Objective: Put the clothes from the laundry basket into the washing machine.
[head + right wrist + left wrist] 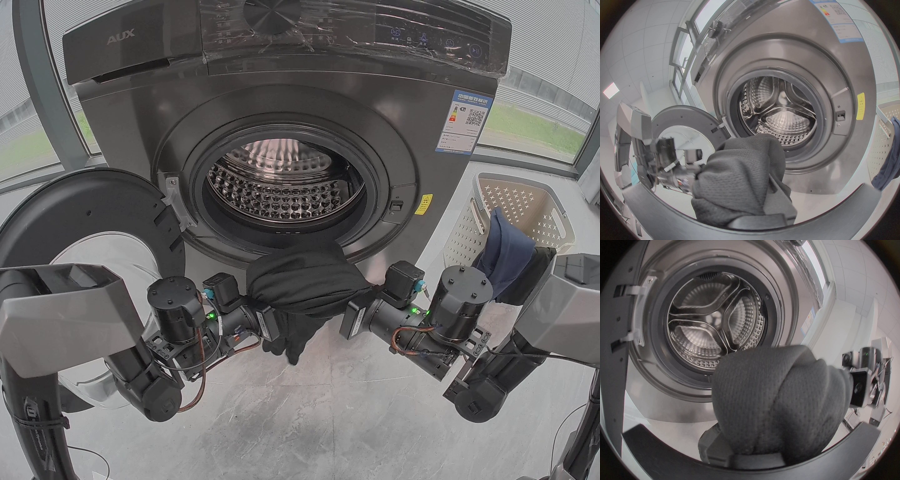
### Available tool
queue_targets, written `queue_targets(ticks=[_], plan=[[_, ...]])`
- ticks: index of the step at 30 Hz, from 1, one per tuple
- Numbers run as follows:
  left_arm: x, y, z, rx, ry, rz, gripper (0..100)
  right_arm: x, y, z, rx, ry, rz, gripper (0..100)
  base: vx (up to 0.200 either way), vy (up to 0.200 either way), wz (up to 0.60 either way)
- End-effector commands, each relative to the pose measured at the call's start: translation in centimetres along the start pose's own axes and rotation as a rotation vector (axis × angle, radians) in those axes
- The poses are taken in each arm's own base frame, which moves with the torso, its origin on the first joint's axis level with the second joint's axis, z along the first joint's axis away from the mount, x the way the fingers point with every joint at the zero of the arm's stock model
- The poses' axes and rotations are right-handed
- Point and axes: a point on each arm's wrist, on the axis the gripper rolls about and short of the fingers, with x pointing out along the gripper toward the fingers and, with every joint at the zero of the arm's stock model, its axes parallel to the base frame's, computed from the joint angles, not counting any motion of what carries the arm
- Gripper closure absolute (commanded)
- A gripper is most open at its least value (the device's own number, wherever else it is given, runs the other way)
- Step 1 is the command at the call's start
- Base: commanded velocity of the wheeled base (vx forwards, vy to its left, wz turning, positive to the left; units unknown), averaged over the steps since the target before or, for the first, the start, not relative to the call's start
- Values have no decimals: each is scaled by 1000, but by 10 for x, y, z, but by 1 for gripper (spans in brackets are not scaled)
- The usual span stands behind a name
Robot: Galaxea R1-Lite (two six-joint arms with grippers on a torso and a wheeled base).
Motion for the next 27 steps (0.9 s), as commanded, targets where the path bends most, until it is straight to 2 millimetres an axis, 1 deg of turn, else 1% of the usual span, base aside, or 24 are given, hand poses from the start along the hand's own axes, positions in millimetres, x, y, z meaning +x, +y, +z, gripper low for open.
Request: queue_targets(ticks=[1,3,4,6,8,9,12,15,16,18,19,20,22,24,27], plan=[[-16,-9,24,-13,-49,-13,100,5,-1,-18,1,43,-3,100,0,0,0],[-18,-10,27,-13,-53,-14,100,7,1,-19,1,43,4,100,0,0,0],[-23,-12,29,-15,-55,-13,100,10,8,-21,9,39,22,100,0,0,0],[-25,-12,32,-15,-61,-13,100,11,10,-21,11,36,24,100,0,0,0],[-29,-14,36,-15,-69,-17,100,8,11,-23,10,37,25,100,0,0,0],[-30,-15,38,-15,-74,-18,100,6,12,-24,10,43,27,0,0,0,0],[-34,-17,43,-23,-87,-22,100,2,12,-21,14,47,31,0,0,0,0],[-44,-20,50,-36,-94,-23,100,-17,11,-14,6,67,32,0,0,0,0],[-44,-20,50,-36,-94,-23,100,-17,11,-14,6,67,32,0,0,0,0],[-58,-24,51,-38,-82,-23,100,-52,12,-15,-9,150,95,0,0,0,0],[-60,-24,51,-38,-81,-23,100,-58,13,-16,-15,167,112,0,0,0,0],[-69,-26,50,-40,-64,-28,100,-78,15,-17,-38,204,180,0,0,0,0],[-77,-29,48,-43,-45,-32,100,-96,15,-21,-44,245,226,0,0,0,0],[-78,-29,44,-42,-28,-32,100,-103,14,-24,-40,272,245,0,0,0,0],[-78,-29,46,-36,-39,-22,100,-106,14,-23,-29,278,253,0,0,0,0]])
